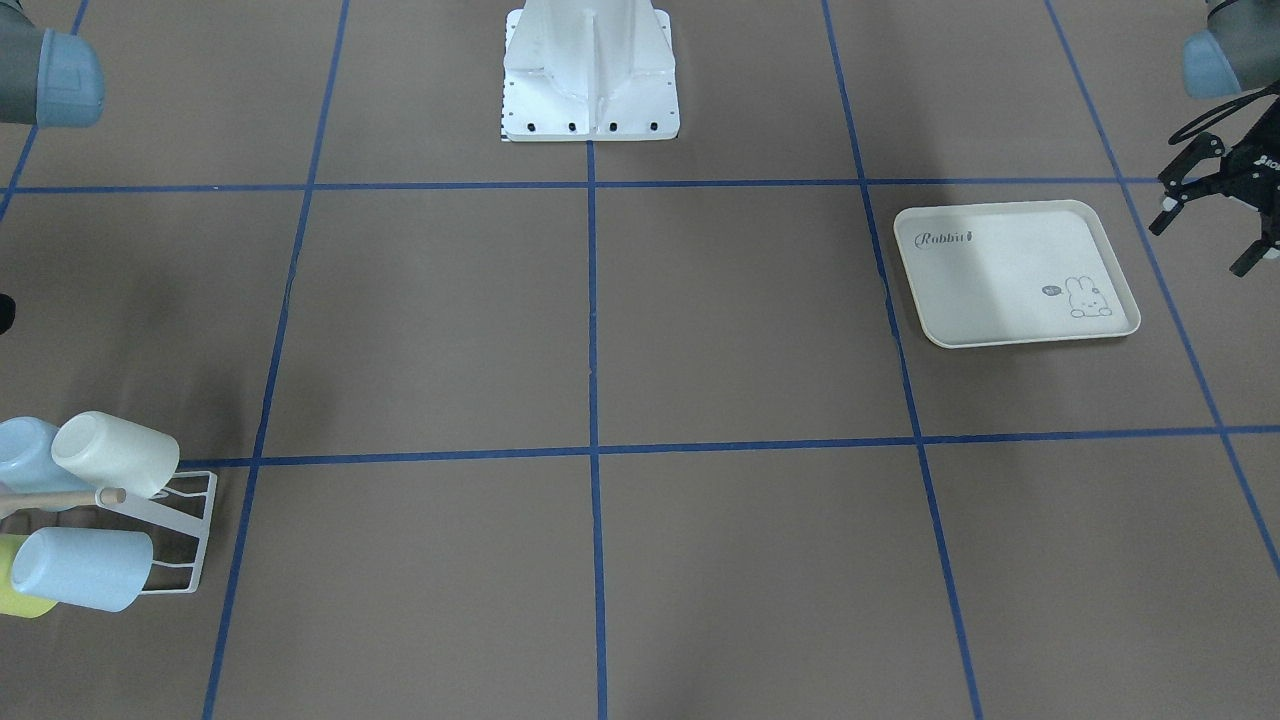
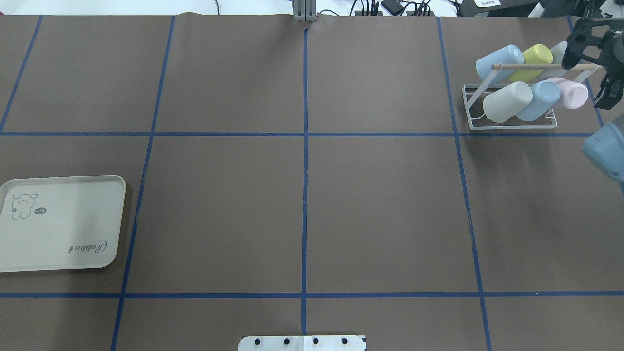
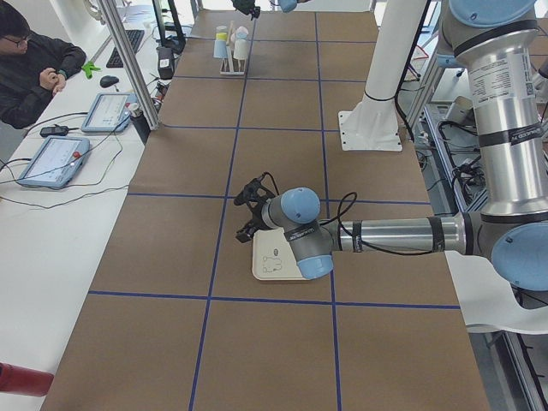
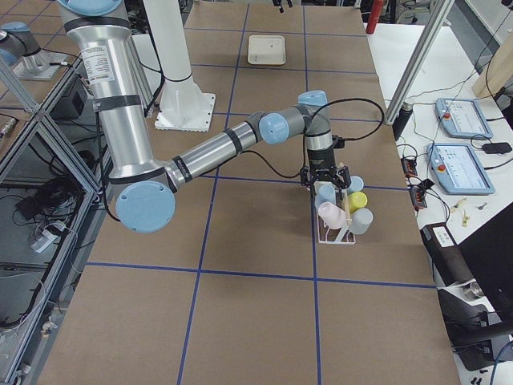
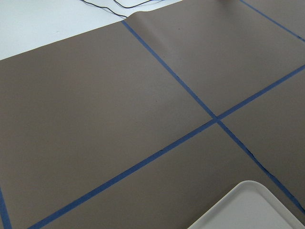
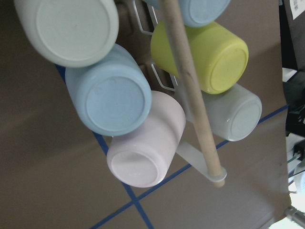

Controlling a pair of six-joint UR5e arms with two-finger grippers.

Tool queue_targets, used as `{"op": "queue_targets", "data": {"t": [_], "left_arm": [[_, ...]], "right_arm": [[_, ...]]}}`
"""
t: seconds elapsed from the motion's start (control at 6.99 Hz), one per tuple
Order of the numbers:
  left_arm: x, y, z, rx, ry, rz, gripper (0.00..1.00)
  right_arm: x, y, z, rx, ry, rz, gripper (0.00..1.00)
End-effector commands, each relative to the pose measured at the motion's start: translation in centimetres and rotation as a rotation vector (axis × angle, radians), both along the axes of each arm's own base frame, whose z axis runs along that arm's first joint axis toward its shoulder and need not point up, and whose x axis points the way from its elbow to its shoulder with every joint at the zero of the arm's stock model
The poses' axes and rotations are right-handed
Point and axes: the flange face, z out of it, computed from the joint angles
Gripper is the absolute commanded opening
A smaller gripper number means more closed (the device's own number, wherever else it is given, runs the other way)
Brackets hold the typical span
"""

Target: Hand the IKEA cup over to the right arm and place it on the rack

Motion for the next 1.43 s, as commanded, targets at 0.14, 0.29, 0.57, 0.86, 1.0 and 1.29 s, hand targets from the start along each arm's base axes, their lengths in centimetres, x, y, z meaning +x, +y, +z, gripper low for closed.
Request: {"op": "queue_targets", "data": {"t": [0.14, 0.29, 0.57, 0.86, 1.0, 1.29], "left_arm": [[-1.4, 1.0, 0.5, -0.003, -0.012, -0.022, 1.00], [-1.6, 0.9, 0.6, 0.024, -0.034, -0.013, 1.00], [-3.4, 1.0, 1.0, 0.033, -0.054, -0.049, 1.00], [-6.5, -1.2, 3.5, -0.223, -0.124, -0.134, 1.00], [-7.4, -2.8, 4.1, -0.357, -0.152, -0.156, 1.00], [-9.6, 0.3, 7.3, -0.384, -0.201, -0.141, 1.00]], "right_arm": [[12.6, 3.4, 6.2, -0.321, -0.306, 0.420, 0.98], [16.9, 5.9, 8.9, -0.424, -0.372, 0.589, 0.99], [20.0, 10.1, 13.5, -0.597, -0.474, 0.745, 1.00], [20.2, 11.2, 16.4, -0.658, -0.466, 0.764, 1.00], [20.0, 11.8, 17.2, -0.684, -0.477, 0.762, 1.00], [19.5, 14.1, 18.3, -0.750, -0.546, 0.750, 1.00]]}}
